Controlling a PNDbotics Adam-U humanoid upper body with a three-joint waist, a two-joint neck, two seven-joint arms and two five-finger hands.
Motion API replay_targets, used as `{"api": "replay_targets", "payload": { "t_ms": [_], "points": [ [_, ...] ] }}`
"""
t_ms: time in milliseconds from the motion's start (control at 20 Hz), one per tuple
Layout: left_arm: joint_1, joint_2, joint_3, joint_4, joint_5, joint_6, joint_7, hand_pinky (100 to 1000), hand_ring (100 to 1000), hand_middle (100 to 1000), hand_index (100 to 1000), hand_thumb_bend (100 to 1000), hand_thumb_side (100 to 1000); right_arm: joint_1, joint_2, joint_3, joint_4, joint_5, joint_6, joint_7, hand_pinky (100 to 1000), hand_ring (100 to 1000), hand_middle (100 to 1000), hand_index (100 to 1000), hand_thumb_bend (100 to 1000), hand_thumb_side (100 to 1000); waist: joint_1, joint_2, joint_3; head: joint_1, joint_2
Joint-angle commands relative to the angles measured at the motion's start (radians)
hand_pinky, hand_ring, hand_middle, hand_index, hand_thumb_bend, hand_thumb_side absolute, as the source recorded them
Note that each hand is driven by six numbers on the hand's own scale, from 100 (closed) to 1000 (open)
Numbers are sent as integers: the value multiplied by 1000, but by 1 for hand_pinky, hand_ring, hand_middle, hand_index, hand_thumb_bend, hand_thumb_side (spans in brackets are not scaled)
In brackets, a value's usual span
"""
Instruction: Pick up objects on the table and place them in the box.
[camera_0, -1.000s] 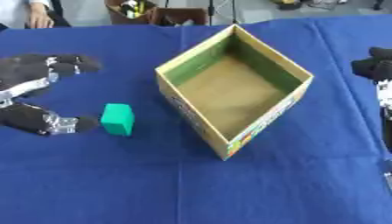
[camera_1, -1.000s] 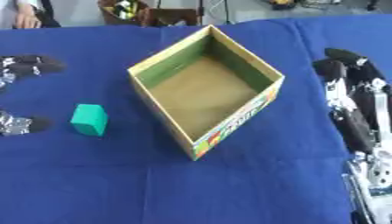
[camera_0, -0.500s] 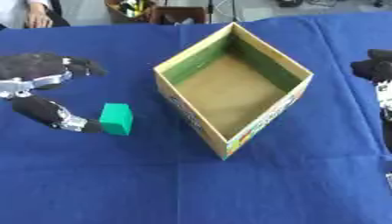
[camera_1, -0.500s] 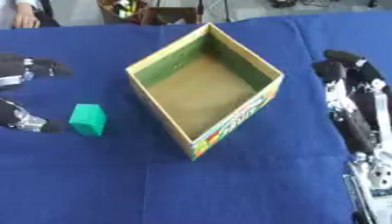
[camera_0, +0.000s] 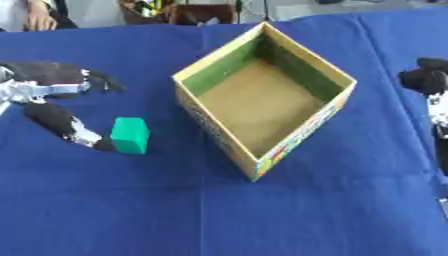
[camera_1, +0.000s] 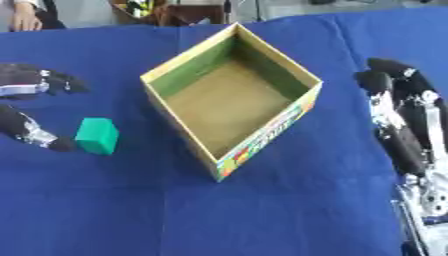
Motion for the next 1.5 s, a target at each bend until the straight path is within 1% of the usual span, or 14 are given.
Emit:
{"api": "replay_targets", "payload": {
  "t_ms": [50,300,500,750,900,1050,1150,1250,1350,1500],
  "points": [
    [-22,12,23,24,14,-10,-37,784,896,926,1000,782,830,-11,-3,-4,-19,5,4,0,769,726,586,756,100,572,1,-13,0,-2,7],
    [-34,-8,27,73,18,-18,-45,770,885,908,1000,795,827,-15,3,-3,-19,8,11,3,771,726,585,753,100,570,3,-7,-3,-6,9],
    [-42,-26,32,113,29,-35,-20,749,873,892,1000,796,828,-16,9,-4,-19,11,15,4,771,726,583,752,100,569,4,-3,-9,-7,12],
    [-47,-45,26,144,11,-49,4,748,872,886,1000,776,837,-17,12,-3,-19,10,16,6,772,727,582,750,100,569,2,-1,-9,-5,3],
    [-53,-46,27,153,-24,-41,6,762,881,889,1000,755,841,-15,13,-2,-19,10,16,8,773,727,582,750,100,570,1,-2,-10,-7,-15],
    [-58,-48,29,153,-69,-27,-3,777,889,900,1000,746,831,-14,13,-2,-19,10,17,10,773,727,582,750,100,570,0,-2,-9,-13,-20],
    [-63,-55,36,150,-92,-21,-17,781,895,917,1000,740,822,-12,15,-1,-19,10,19,11,773,727,581,750,100,570,0,-1,-7,-17,-19],
    [-69,-62,42,145,-93,-24,-34,801,920,971,1000,749,810,-12,17,0,-19,10,21,12,773,727,581,750,100,569,0,-1,-7,-19,-17],
    [-78,-65,38,142,-96,-33,-56,832,933,976,1000,762,800,-12,17,0,-19,10,22,13,773,727,581,749,100,569,1,-2,-7,-19,-12],
    [-96,-68,22,141,-130,-49,-65,849,940,975,1000,745,799,-10,17,1,-19,9,23,14,774,727,580,749,100,568,2,-3,-8,-18,-7]
  ]
}}
